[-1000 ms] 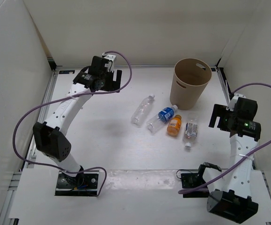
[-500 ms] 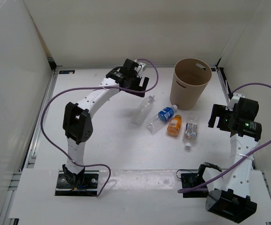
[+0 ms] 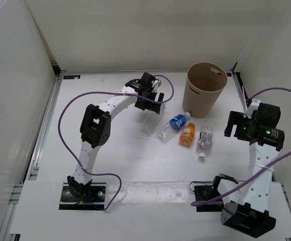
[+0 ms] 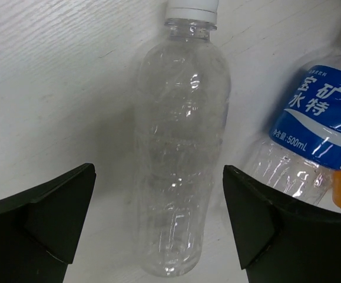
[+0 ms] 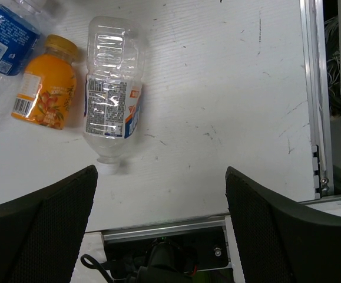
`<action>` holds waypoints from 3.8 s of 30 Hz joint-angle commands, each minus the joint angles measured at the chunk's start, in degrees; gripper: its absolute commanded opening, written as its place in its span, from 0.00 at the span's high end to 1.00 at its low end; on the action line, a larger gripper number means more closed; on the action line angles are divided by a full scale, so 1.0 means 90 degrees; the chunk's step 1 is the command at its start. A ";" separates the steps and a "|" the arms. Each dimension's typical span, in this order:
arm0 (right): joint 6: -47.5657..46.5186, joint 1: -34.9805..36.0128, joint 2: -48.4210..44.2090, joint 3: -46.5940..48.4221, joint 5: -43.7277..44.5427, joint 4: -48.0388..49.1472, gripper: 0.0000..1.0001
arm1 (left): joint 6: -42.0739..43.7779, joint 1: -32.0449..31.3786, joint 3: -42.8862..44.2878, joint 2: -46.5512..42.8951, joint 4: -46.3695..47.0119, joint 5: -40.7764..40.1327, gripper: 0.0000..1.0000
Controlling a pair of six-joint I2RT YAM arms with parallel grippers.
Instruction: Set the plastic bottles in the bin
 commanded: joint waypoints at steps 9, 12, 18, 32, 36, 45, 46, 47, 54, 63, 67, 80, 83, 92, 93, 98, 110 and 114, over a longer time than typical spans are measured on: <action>-0.0123 -0.0135 0.0021 0.0580 0.0295 -0.0383 0.10 | -0.0514 -0.0153 0.0870 0.0869 -0.0477 0.0561 0.02; -0.0103 -0.0135 0.0041 0.0600 0.0315 -0.0324 0.10 | -0.0543 -0.0134 0.1143 0.1065 -0.0702 0.0581 0.12; -0.0083 -0.0135 0.0100 0.0581 0.0295 -0.0197 0.10 | -0.0631 0.0051 0.1221 0.0968 -0.0887 0.0571 0.48; 0.0375 -0.0203 0.0188 0.0112 0.0548 0.0379 0.10 | -0.1089 0.0911 0.2229 -0.1091 0.1881 -0.0017 0.59; 0.0327 -0.0193 0.0188 0.0102 0.0608 0.0467 0.10 | -0.1588 0.0765 0.2116 -0.1143 0.4062 0.0444 0.55; 0.0336 -0.0164 0.0110 0.0033 0.0686 0.0390 0.10 | -0.4467 0.0316 0.4132 0.0702 0.5947 0.0376 0.46; 0.0327 -0.0154 0.0090 0.0033 0.0666 0.0379 0.10 | -0.4585 0.0219 0.4490 0.0849 0.5890 0.0424 0.46; 0.0356 -0.0154 0.0090 0.0033 0.0657 0.0321 0.10 | -0.4625 0.0150 0.4677 0.1169 0.5793 0.0464 0.46; 0.0366 -0.0115 0.0061 0.0004 0.0598 0.0282 0.10 | -0.3903 -0.0612 0.4903 0.1299 0.5216 -0.0044 0.52; 0.0288 0.0012 0.0002 0.0024 0.0695 0.0311 0.10 | -0.3434 -0.0944 0.4903 0.1475 0.4815 -0.0435 0.45; 0.0268 0.0071 0.0012 0.0024 0.0705 0.0262 0.10 | -0.3171 -0.1061 0.4845 0.1495 0.4572 -0.0493 0.37; 0.0356 0.0061 0.0031 0.0073 0.0705 0.0330 0.10 | -0.2877 -0.1101 0.4786 0.1466 0.4298 -0.0513 0.05; 0.0337 0.0071 0.0031 0.0073 0.0696 0.0350 0.10 | -0.2819 -0.1101 0.4718 0.1339 0.4327 -0.0493 0.00; 0.0434 0.0080 0.0070 0.0082 0.0598 0.0438 0.10 | -0.2145 -0.1003 0.4396 0.0821 0.4327 -0.0493 0.00; 0.0473 0.0071 0.0070 0.0073 0.0579 0.0447 0.10 | -0.1913 -0.0993 0.4347 0.0773 0.4288 -0.0435 0.00; 0.0532 0.0041 0.0070 -0.0024 -0.0200 0.0418 0.10 | -0.0429 -0.0828 0.3694 -0.0066 0.3762 -0.0308 0.00; 0.0121 0.0930 0.0743 -0.0728 -0.1258 0.0828 0.10 | -0.0261 0.0510 -0.2143 -0.3221 0.3234 -0.0639 0.00; 0.0073 0.0813 0.1280 -0.0670 -0.1384 0.0829 0.10 | -0.0045 0.0618 -0.3162 -0.3981 0.3019 -0.1127 0.00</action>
